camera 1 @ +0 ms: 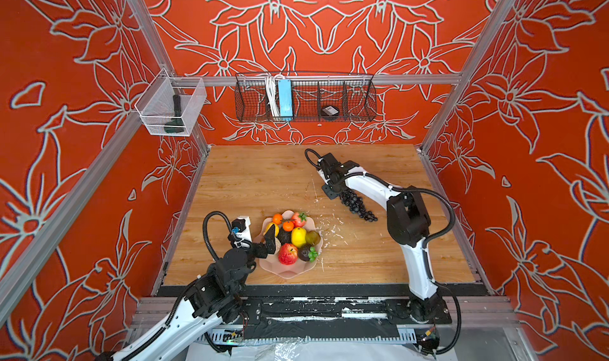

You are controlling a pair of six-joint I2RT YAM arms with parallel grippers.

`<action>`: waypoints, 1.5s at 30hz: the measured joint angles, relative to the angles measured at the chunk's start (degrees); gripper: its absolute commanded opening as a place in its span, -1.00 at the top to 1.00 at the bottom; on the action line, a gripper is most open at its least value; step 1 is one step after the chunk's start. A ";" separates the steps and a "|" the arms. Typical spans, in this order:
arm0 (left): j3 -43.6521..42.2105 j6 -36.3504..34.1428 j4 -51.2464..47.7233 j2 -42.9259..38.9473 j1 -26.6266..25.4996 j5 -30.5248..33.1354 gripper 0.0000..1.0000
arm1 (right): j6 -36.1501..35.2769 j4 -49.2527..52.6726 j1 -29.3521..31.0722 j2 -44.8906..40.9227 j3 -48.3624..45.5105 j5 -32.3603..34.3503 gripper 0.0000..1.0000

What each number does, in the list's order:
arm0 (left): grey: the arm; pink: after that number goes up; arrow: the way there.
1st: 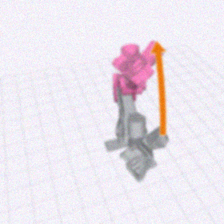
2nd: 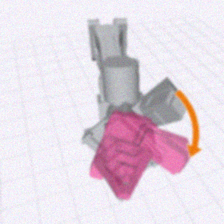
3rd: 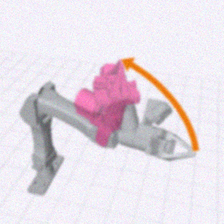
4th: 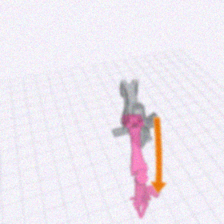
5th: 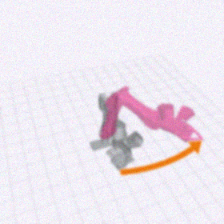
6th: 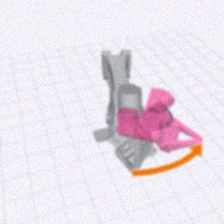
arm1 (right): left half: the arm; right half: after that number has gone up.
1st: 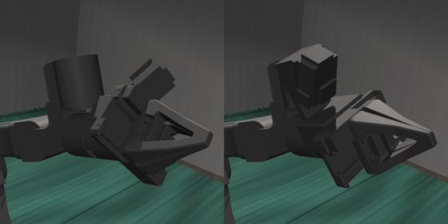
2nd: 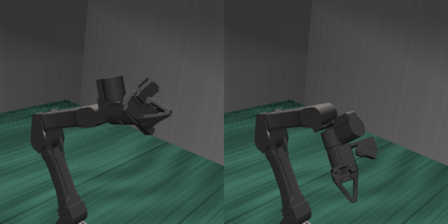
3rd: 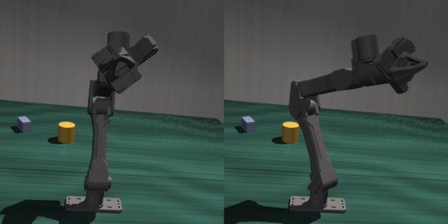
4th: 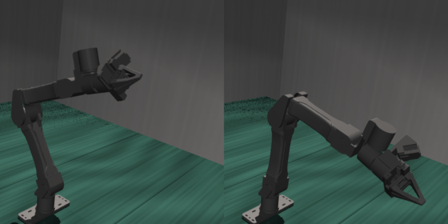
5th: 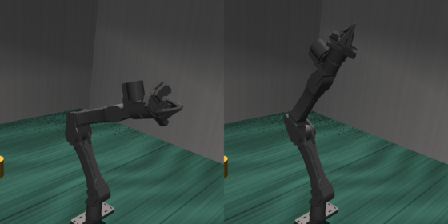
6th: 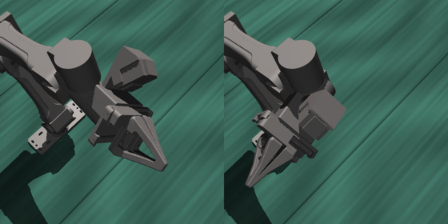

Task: Place and organize the fake fruits in the fruit bowl
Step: 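Lift the grapes with the right gripper and move them toward the bowl, then carry the dark grape bunch with the right gripper over the pink bowl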

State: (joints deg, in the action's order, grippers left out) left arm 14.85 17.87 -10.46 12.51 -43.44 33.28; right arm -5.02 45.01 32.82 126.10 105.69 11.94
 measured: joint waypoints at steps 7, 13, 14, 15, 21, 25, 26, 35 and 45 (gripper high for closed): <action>0.00 0.00 0.04 0.04 0.00 0.00 -0.96 | -0.63 2.19 0.61 2.36 0.92 5.75 0.58; 0.00 0.00 0.24 0.57 0.00 -0.04 -0.96 | -0.90 2.14 0.61 2.49 1.31 9.25 0.58; 0.00 0.00 0.24 0.63 0.00 -0.04 -0.96 | -0.98 2.10 0.61 2.58 1.31 9.70 0.58; 0.00 0.00 0.24 0.66 0.00 -0.07 -0.96 | -1.05 2.05 0.61 2.71 1.36 10.08 0.58; 0.00 0.02 0.24 0.68 0.00 -0.13 -0.96 | -1.62 1.86 0.61 5.09 3.19 11.69 0.64; 0.00 0.02 0.22 0.66 0.00 -0.13 -0.96 | -1.84 1.81 0.61 6.16 3.23 12.33 0.65; 0.00 0.02 0.22 0.66 0.00 -0.13 -0.96 | -1.86 1.81 0.61 6.25 3.23 12.52 0.65; 0.00 0.02 0.22 0.63 0.00 -0.15 -0.96 | -2.40 1.40 0.61 6.60 3.23 14.01 0.89; 0.00 0.02 0.22 0.61 0.00 -0.15 -0.96 | -2.38 -0.20 0.63 5.09 0.83 14.99 1.00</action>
State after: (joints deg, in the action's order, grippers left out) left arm 14.85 17.89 -10.24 13.13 -43.44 33.12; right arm -7.40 44.82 33.45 131.20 106.52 26.94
